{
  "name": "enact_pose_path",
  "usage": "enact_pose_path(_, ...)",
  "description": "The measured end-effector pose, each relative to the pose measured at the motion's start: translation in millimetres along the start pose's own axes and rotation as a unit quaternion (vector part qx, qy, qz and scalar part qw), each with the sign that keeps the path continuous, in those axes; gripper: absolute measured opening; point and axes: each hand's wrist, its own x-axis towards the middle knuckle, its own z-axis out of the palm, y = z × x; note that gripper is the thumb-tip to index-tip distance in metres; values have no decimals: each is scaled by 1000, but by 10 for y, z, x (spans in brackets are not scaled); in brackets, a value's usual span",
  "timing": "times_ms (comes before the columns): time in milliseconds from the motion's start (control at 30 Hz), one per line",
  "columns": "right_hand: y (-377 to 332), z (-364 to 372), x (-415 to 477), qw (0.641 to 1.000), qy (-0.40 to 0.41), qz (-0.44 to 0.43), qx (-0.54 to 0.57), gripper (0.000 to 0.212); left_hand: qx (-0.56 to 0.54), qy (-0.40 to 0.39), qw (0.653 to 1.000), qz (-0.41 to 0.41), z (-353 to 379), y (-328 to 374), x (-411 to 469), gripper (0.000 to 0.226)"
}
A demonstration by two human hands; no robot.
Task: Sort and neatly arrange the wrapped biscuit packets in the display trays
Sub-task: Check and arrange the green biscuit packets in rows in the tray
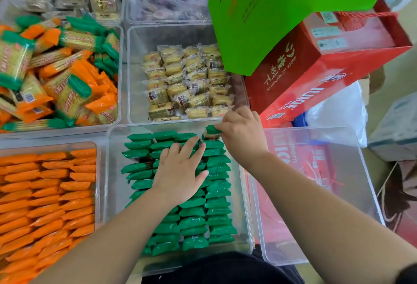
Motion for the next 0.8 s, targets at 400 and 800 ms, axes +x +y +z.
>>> enact_pose_path(400, -212, -72, -1, 984, -151, -30, -84, 21, 4, 3, 1000, -13, 24, 32, -6, 74)
enact_pose_path(800, -199, -225, -102, 958, -237, -86, -135, 40, -25, 15, 1000, 1, -90, -56, -106, 68)
